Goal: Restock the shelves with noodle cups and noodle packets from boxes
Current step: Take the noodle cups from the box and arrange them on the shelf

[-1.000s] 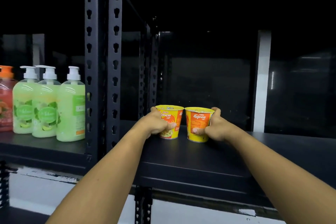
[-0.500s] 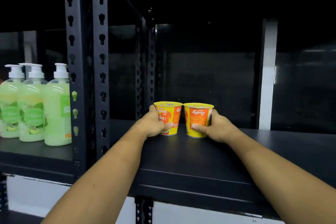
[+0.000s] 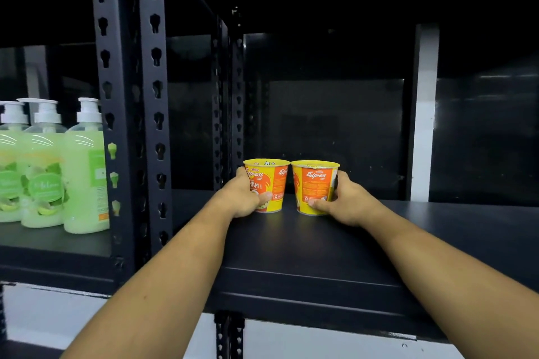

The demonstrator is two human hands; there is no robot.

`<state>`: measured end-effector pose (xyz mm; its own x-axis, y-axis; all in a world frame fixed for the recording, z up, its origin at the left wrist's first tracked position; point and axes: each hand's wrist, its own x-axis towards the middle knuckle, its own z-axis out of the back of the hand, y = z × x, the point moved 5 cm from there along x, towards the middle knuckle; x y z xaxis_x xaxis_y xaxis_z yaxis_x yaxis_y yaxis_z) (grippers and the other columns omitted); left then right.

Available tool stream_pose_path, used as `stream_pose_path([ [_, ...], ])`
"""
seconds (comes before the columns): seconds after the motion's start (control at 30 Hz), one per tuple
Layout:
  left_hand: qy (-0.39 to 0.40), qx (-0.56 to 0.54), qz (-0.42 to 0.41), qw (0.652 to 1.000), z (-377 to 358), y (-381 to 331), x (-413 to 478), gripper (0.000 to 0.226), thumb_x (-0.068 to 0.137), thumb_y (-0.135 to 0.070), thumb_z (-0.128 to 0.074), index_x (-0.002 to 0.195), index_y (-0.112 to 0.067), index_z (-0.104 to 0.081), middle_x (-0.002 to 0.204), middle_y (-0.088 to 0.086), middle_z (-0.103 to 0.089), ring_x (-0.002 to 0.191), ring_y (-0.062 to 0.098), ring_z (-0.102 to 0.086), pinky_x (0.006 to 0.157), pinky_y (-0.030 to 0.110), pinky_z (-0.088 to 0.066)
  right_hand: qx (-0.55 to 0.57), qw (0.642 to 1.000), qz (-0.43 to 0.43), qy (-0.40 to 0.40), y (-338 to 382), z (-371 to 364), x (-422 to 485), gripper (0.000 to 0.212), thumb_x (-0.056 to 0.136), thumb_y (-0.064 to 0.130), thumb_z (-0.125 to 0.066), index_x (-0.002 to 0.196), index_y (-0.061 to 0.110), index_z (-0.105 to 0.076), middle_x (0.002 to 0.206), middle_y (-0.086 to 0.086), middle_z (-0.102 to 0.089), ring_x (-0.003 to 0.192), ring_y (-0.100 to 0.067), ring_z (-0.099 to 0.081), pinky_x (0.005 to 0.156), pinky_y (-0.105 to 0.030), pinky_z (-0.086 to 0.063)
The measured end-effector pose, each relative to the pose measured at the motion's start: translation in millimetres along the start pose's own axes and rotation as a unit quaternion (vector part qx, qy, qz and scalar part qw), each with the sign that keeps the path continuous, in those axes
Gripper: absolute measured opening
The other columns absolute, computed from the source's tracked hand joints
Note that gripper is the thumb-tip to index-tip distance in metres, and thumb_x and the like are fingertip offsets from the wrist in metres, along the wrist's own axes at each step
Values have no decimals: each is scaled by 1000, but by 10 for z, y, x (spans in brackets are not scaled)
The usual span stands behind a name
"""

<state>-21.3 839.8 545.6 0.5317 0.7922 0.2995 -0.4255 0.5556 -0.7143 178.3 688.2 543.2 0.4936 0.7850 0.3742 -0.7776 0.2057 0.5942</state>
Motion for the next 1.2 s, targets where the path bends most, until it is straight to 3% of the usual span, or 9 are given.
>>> stream_pose_path([
  [0.3,16,36,-2,999,-14,-16,-27,73,94,-46,-71,150,-19,-32,144,1,-56,131,23,-54,108,42,-45,-56,998,-15,7,-24,-15,36,80,85,58,-74,147,18,-41,142,-4,-58,128,-23,-56,106,-43,-48],
  [1.2,32,43,8,999,-46,-22,-11,76,97,-48,-66,155,-21,-26,147,1,-54,134,23,-53,105,40,-43,-38,999,-19,2,-44,12,22,79,84,54,-77,144,17,-43,140,-4,-59,127,-23,-56,106,-43,-49],
])
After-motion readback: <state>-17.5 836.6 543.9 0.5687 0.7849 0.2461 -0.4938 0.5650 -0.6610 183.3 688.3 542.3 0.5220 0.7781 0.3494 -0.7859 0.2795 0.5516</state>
